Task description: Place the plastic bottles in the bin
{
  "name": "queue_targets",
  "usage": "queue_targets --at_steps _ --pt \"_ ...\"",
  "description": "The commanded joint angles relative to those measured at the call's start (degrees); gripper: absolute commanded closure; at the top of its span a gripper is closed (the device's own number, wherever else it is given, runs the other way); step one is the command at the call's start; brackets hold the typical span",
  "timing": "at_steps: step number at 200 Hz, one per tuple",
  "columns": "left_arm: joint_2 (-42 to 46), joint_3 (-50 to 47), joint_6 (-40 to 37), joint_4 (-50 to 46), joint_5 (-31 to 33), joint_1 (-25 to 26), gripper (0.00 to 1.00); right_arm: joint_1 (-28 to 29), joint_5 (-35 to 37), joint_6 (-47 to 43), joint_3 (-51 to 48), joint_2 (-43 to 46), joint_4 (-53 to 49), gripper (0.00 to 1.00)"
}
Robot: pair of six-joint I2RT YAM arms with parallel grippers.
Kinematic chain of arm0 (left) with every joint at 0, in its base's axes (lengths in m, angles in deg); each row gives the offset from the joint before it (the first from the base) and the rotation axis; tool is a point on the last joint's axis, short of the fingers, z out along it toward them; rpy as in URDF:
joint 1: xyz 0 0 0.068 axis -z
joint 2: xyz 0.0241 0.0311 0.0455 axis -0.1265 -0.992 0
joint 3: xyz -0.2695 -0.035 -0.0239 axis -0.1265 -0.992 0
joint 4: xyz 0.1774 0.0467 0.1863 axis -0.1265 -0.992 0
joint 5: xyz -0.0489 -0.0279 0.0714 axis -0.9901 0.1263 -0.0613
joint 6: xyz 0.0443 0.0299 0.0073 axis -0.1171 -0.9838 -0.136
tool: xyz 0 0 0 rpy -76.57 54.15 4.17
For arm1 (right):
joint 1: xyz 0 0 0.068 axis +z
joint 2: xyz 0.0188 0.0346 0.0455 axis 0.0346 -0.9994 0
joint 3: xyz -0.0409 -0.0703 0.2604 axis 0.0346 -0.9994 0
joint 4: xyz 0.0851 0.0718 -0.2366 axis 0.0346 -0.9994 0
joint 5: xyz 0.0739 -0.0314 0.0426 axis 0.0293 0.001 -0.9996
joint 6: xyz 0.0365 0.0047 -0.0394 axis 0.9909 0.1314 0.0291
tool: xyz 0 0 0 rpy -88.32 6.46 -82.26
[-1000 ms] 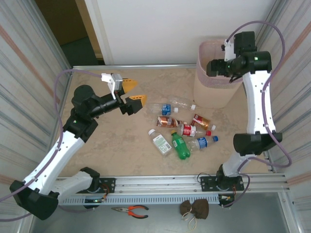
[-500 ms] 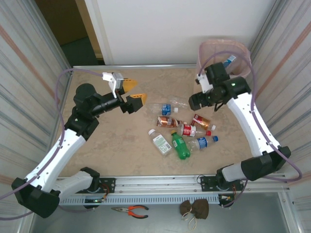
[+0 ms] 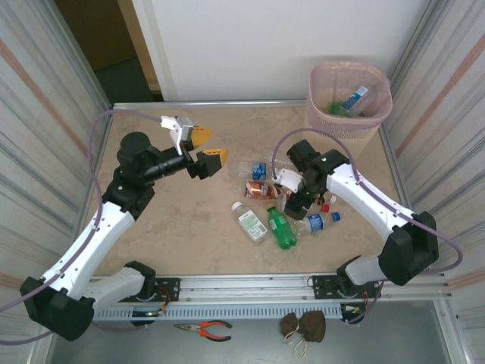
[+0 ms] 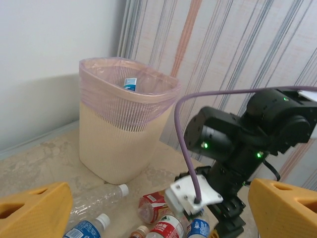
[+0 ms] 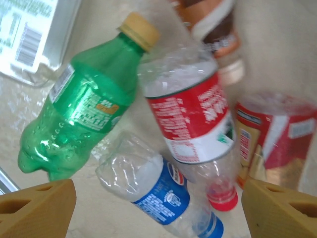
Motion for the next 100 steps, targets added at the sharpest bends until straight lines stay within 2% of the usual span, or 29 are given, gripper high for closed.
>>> queue_targets --at_steps 1,40,100 --pt "1.3 -0.4 -0.1 0.6 -1.2 -0.7 0.08 0.7 1.9 -9.2 -1.6 -0.3 4.3 0.13" --pt "1.9 -1.0 0.1 0.7 -1.3 -1.1 0.08 1.6 1.6 -13.2 -3.0 -3.5 10.0 0.12" --pt "2.8 -1.9 0.7 1.2 -1.6 -1.7 0.08 1.4 2.2 -14.5 -3.5 -11.0 12.7 0.12"
